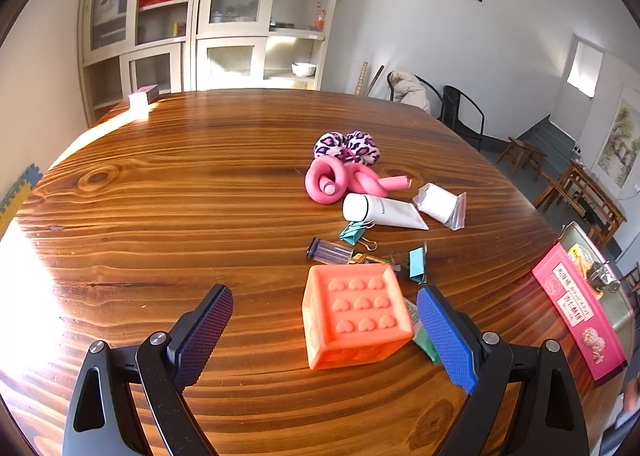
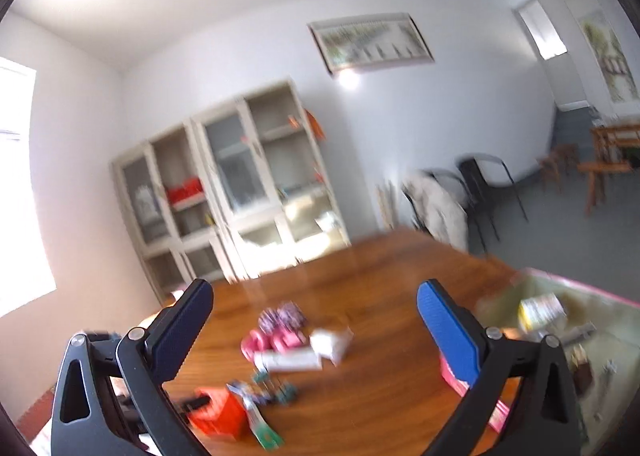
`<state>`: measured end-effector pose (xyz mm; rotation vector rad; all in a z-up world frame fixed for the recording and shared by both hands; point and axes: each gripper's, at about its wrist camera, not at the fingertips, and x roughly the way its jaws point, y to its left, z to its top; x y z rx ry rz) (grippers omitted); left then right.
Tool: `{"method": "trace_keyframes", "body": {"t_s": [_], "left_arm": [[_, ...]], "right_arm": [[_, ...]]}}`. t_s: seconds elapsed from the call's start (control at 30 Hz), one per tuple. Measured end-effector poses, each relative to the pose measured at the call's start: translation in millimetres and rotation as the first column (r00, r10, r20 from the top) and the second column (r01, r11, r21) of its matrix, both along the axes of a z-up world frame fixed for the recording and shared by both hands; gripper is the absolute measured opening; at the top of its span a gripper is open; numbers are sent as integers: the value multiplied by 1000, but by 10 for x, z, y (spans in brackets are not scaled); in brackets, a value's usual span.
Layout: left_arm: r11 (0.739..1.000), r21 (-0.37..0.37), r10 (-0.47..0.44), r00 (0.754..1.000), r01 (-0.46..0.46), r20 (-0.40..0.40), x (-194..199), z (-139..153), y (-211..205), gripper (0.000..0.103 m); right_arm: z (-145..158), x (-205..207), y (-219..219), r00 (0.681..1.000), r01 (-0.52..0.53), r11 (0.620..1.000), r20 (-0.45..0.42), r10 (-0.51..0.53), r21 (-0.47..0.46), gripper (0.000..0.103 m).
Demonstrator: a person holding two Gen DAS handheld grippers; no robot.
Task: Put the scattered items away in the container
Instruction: 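Grasp the orange rubber toy cube with the left gripper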
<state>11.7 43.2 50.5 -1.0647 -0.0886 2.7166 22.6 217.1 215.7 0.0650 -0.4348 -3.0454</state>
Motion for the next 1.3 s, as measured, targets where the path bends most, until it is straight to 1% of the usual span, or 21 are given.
{"method": "trace_keyframes", "body": {"t_s": [0.03,0.07,0.1,0.13,0.2,0.23,0.27,0.3,0.43,0.5,0.57,0.67,0.73,0.8,0.87,0.97,1.1,1.17,1.23,1.3], "left_arm": [[1000,-15,4,1000,-4,-10,8,-6,19,95],[999,-34,5,1000,-6,-21,16,-12,40,95],[998,-55,9,999,-10,-30,21,-19,56,95],[997,-77,16,999,-19,-36,23,-30,76,95],[994,-104,19,999,-22,-31,8,-60,102,95],[995,-101,13,1000,-16,-23,-4,-78,107,96],[996,-83,10,1000,-11,-18,-10,-88,97,98],[998,-68,11,1000,-12,-11,-19,-97,83,98],[1000,13,9,999,-9,35,-63,-135,4,98],[999,40,2,999,-4,41,-46,-135,-12,98],[999,44,-10,1000,9,19,-8,-110,17,98],[1000,-8,-25,1000,25,-13,36,-97,124,98],[998,-42,-39,999,39,2,13,-141,205,98],[997,-64,-44,999,46,27,-26,-201,261,98],[996,-76,-37,998,40,43,-69,-247,284,98],[997,-75,-18,998,23,61,-155,-288,270,98],[999,-43,14,993,-9,116,-295,-378,180,98],[1000,1,8,989,-8,148,-342,-420,136,98],[1000,15,9,988,-11,155,-358,-438,129,98],[1000,11,1,989,-3,147,-355,-434,139,97]], "right_arm": [[-9,-98,-59,999,-35,999,15,35,27,102],[-35,-245,-116,995,-56,997,89,52,51,102],[-83,-392,-152,983,-73,996,170,63,54,102],[-149,-518,-153,970,-87,996,229,78,31,102],[-310,-733,-102,948,-79,996,307,85,-32,102],[-391,-828,-77,935,-62,997,347,74,-45,102],[-482,-908,-52,922,-46,998,383,61,-50,102],[-574,-951,-18,910,-35,998,411,53,-51,102],[-793,-1013,-6,866,-42,999,498,50,-27,102],[-804,-958,-48,862,-53,999,505,49,-6,102],[-766,-903,-108,868,-53,998,496,25,43,102],[-709,-841,-180,880,-32,992,474,-28,119,102],[-683,-813,-215,886,-35,990,463,-31,133,102],[-687,-812,-232,883,-46,991,470,-19,127,102],[-724,-842,-243,872,-61,991,489,-4,118,102],[-771,-863,-221,859,-86,994,511,38,70,102],[-792,-866,-205,851,-109,994,519,78,29,102],[-798,-871,-220,846,-118,993,526,88,24,102],[-810,-878,-242,840,-135,991,533,107,15,102],[-823,-882,-278,836,-150,989,537,117,18,102]]}}
